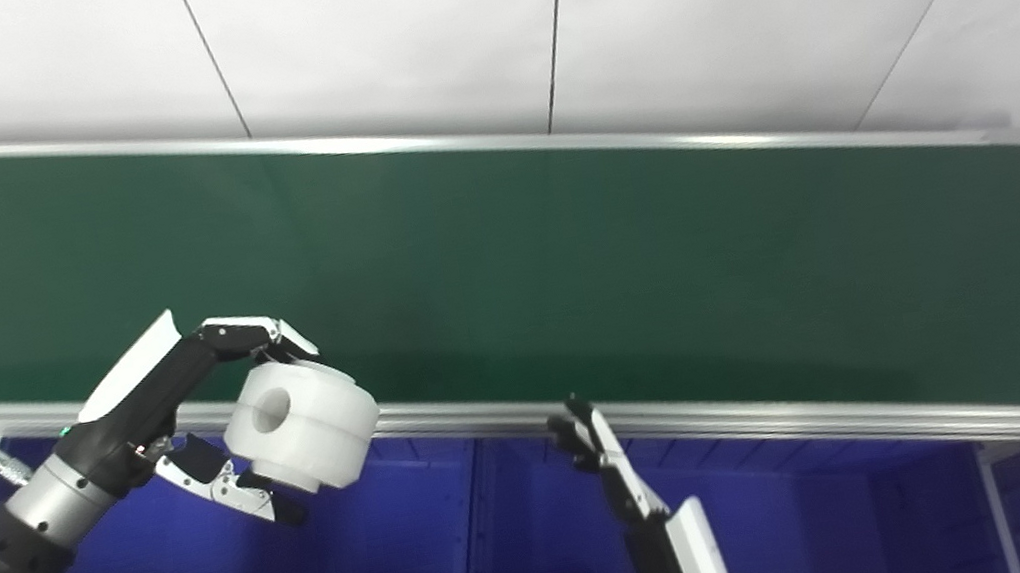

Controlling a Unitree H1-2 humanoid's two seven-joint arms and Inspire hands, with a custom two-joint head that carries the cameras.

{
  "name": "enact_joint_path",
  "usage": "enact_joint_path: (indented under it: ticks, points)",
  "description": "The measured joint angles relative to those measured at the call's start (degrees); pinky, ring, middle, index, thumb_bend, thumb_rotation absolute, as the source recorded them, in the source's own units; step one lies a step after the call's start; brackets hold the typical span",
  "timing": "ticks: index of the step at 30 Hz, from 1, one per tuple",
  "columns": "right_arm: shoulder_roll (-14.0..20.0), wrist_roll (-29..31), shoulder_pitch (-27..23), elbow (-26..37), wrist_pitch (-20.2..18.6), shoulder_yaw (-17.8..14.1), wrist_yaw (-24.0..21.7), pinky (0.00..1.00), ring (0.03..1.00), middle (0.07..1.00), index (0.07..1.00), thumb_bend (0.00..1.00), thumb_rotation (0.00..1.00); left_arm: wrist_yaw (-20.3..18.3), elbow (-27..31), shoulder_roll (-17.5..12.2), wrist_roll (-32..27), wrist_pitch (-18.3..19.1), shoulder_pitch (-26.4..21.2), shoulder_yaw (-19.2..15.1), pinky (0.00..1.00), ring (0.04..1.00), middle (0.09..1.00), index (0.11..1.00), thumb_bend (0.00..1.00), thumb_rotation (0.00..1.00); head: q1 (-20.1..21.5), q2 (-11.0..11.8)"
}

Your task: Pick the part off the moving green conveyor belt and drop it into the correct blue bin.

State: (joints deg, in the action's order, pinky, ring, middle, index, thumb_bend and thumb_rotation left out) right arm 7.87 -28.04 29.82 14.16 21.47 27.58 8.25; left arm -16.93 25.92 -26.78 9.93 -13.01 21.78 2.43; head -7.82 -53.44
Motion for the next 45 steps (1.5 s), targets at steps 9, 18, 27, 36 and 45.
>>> enact_joint_path:
  ticks: [9, 18, 27, 36, 45]
  points:
    - [-1.9, 0.11, 0.65, 0.26, -0.06, -0.89, -2.27, 0.78, 0.815, 0.866, 0.959, 0.85, 0.77, -2.46, -3.72, -1.04, 5.01, -1.33, 2.49, 2.04, 0.46, 0.444, 0.515, 0.492, 0.5, 0.0, -0.97, 1.32]
    - [-2.41, -0.18, 0.51, -0.09, -0.04, -1.06, -2.99, 0.77, 0.814, 0.867, 0.962, 0.85, 0.79, -4.12, -14.68, -2.05, 12.01, -0.43, -1.11, 6.0, 0.48, 0.438, 0.512, 0.497, 0.5, 0.0, -0.7, 3.96]
    - [-2.45, -0.99, 0.84, -1.04, 0.26, -1.04, -2.9, 0.75, 0.811, 0.865, 0.957, 0.85, 0.78, -6.19, -16.68, 0.51, 27.07, 14.74, -4.81, 11.33, 0.53, 0.583, 0.665, 0.684, 0.59, 0.12, -0.35, 5.18]
    - [-2.46, -1.69, 2.05, -1.06, 0.34, -1.07, -2.78, 0.77, 0.823, 0.877, 0.963, 0.84, 0.76, -10.39, -13.03, -0.25, 32.1, 21.69, -5.51, 13.82, 0.91, 0.959, 0.987, 0.964, 0.89, 0.75, 1.76, 5.1]
    - [-1.5, 0.39, 4.41, 2.41, 0.15, -2.88, -3.55, 0.81, 0.878, 0.923, 0.983, 0.88, 0.75, -14.08, -0.76, -1.0, 8.12, 20.67, 2.55, 7.62, 0.9, 0.991, 1.0, 0.979, 0.95, 0.67, 6.85, 4.92]
